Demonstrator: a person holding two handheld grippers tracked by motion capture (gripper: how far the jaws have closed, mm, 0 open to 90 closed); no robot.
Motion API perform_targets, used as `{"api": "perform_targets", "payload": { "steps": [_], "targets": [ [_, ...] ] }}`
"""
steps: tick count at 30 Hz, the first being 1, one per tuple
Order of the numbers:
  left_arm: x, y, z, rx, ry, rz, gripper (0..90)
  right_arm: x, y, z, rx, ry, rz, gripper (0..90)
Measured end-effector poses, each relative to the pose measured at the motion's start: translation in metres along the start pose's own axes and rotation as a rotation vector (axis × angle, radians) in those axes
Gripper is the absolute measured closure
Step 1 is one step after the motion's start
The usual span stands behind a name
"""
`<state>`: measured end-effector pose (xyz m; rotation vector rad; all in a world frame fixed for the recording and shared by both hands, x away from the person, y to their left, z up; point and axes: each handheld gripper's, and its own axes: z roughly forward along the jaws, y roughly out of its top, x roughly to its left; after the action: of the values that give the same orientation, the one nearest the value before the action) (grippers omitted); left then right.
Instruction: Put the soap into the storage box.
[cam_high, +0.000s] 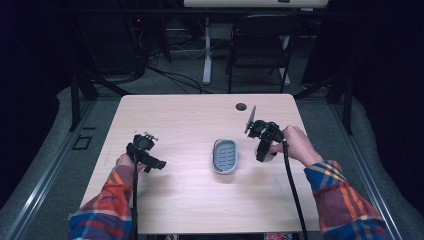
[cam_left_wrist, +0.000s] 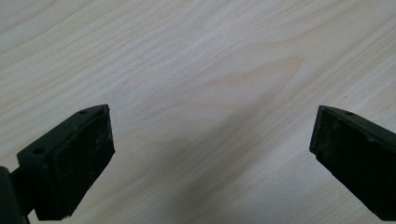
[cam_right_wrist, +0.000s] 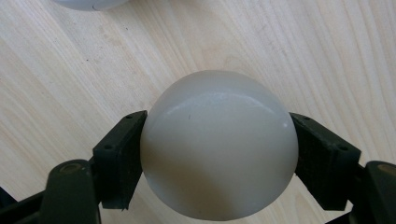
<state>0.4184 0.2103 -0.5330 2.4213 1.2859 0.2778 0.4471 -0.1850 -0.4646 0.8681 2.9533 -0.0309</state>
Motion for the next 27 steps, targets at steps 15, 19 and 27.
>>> {"api": "perform_targets", "payload": {
  "steps": [15,19,27],
  "targets": [
    [-0.002,0.0,0.001,0.003,-0.001,0.011,0.0,0.005,0.017,-0.019,-0.004,-0.021,-0.029,24.3],
    [-0.002,0.0,0.0,0.003,-0.002,0.01,0.0,0.006,0.021,-0.023,-0.012,-0.023,-0.034,24.4],
    [-0.002,0.0,0.0,0.004,-0.001,0.012,0.0,0.01,0.028,-0.026,-0.016,-0.019,-0.048,24.4]
  ]
}}
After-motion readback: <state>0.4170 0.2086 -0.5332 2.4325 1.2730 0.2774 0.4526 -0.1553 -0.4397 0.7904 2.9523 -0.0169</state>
